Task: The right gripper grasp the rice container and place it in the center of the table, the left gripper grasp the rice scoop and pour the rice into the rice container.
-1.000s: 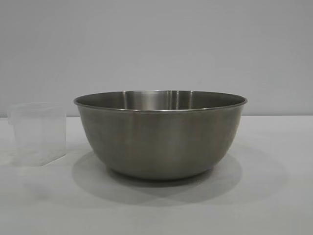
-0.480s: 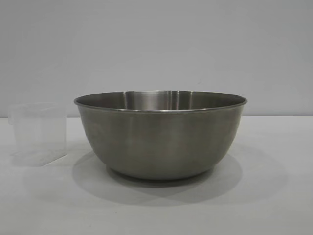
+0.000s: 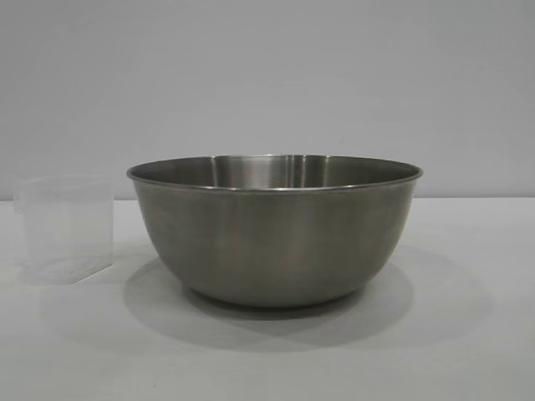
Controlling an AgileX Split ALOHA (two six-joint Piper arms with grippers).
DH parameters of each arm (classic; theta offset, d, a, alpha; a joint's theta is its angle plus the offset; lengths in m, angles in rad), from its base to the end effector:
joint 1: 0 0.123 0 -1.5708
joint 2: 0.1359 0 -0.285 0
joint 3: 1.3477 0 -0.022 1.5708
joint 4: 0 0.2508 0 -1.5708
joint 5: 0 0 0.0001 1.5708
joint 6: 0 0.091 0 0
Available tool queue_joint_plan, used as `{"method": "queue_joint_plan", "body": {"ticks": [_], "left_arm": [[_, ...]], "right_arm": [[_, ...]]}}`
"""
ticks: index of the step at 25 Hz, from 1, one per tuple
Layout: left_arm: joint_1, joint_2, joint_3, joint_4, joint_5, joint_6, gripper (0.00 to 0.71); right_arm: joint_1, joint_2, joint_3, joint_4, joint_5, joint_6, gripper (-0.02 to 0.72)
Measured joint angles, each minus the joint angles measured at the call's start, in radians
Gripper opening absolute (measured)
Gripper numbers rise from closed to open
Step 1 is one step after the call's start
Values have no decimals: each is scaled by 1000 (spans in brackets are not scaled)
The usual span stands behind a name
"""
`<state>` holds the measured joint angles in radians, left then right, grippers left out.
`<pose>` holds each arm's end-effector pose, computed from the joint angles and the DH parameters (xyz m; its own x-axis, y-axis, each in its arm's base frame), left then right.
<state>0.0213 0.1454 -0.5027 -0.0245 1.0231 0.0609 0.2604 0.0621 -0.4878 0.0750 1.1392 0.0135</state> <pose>0.0193 -0.0015 0.2800 -0.5462 0.0365 -0.8369 0.0225 0.9993 0.0289 0.0002 0.0065 0.2681 -0.5789 -0.1079 -0.8082 -0.2845 0.9556 0.0762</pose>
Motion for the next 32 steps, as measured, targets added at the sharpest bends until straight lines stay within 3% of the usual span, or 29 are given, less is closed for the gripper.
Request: {"method": "queue_joint_plan", "body": {"ticks": [6, 18, 32], "left_arm": [[-2, -156, 0, -20, 102, 17, 216], [-2, -165, 20, -32, 113, -8, 216], [-2, -165, 20, -32, 106, -10, 216]], "right_arm": [[0, 0, 0, 8, 0, 0, 267], [0, 0, 0, 11, 0, -44, 267], [0, 0, 0, 11, 0, -48, 267]]}}
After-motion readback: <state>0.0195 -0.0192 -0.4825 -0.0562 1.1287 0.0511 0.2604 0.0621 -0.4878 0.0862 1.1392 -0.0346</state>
